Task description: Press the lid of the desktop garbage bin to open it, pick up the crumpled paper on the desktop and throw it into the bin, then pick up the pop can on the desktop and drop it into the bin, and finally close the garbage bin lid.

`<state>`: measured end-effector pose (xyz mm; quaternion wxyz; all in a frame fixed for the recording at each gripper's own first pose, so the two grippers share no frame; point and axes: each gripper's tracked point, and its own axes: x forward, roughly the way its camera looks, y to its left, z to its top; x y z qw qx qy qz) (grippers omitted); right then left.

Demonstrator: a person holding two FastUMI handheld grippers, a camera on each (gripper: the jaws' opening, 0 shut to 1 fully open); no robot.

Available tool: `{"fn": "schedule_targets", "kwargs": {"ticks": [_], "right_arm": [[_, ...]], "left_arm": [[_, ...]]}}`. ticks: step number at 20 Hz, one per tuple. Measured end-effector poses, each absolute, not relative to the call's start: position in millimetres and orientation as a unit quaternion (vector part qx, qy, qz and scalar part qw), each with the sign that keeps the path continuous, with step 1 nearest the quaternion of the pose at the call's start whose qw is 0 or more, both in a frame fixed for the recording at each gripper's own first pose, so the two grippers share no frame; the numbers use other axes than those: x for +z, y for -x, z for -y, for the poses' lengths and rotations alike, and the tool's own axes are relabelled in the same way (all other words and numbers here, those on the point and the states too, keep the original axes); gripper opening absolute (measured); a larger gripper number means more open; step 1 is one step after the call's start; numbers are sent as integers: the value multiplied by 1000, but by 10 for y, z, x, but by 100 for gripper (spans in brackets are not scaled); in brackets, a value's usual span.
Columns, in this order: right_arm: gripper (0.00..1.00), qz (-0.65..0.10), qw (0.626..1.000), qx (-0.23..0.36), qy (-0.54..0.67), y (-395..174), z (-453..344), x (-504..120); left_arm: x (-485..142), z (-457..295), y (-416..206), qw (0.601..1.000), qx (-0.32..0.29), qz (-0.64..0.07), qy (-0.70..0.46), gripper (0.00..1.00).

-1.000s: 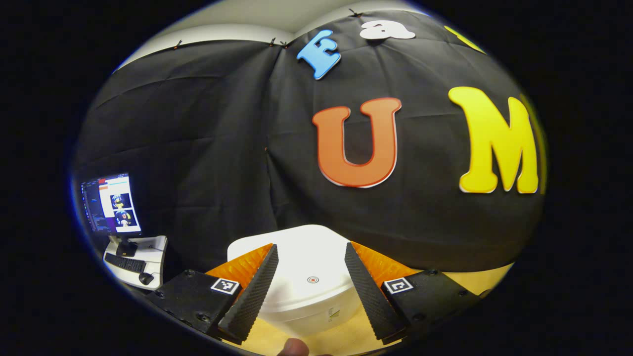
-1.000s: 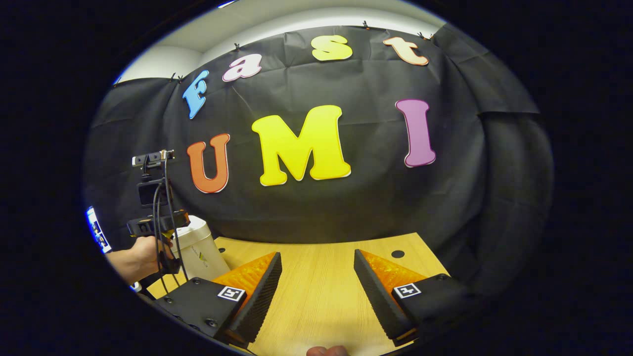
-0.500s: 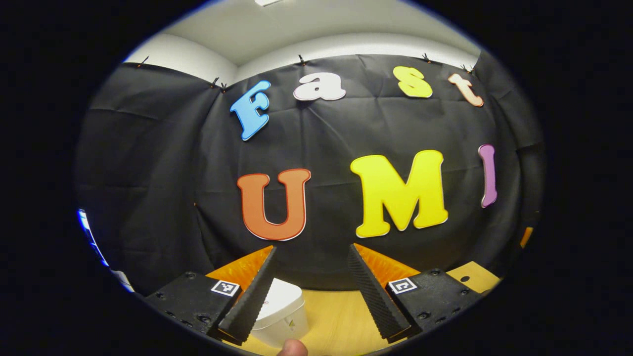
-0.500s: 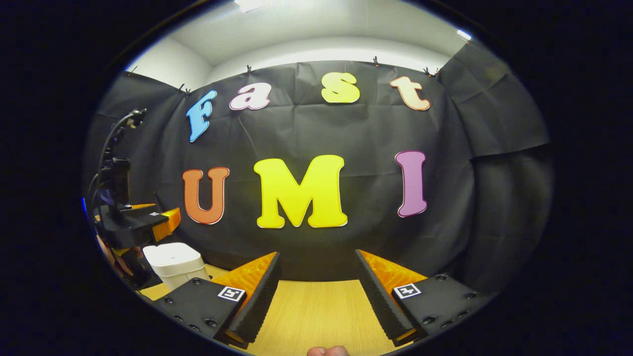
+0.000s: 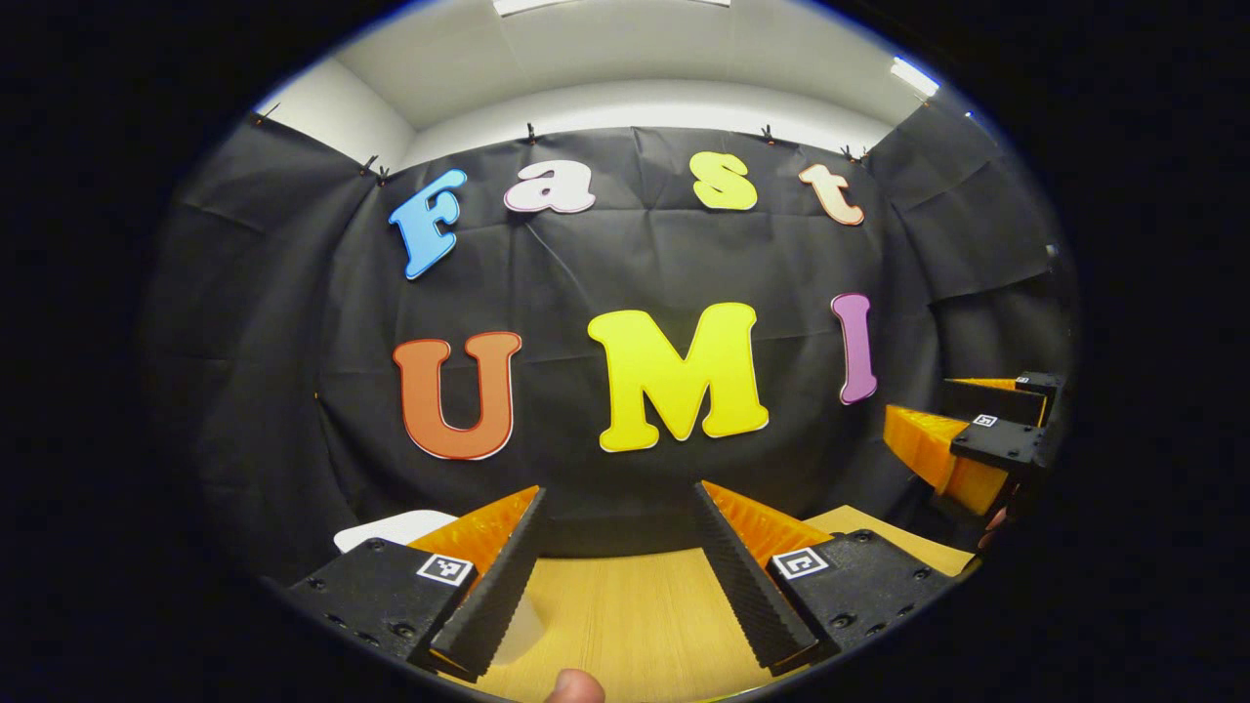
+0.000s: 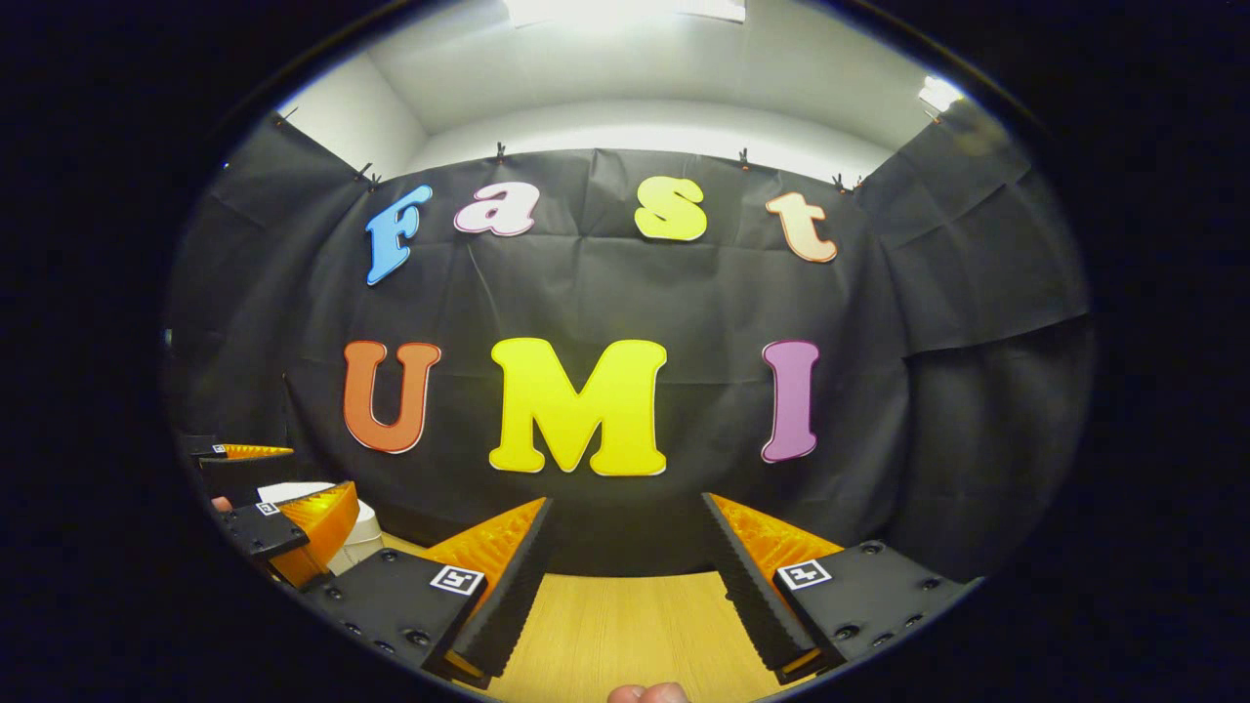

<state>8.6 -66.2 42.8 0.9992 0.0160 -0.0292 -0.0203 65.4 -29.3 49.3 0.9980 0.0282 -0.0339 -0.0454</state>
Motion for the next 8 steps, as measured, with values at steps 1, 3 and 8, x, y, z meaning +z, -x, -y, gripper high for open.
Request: {"fn": "schedule_targets", "kwargs": {"ticks": [1,3,8], "right_arm": [[93,29,999,-20,-14,-82,661,409],[89,26,999,-18,-19,-68,661,372],[89,15,1000,-12,-16,-112,675,344]], "left_arm": [[478,347,-617,998,-51,30,-24,95],[467,378,-591,998,-51,29,-25,95],[478,416,-578,998,-55,31,-17,95]]}}
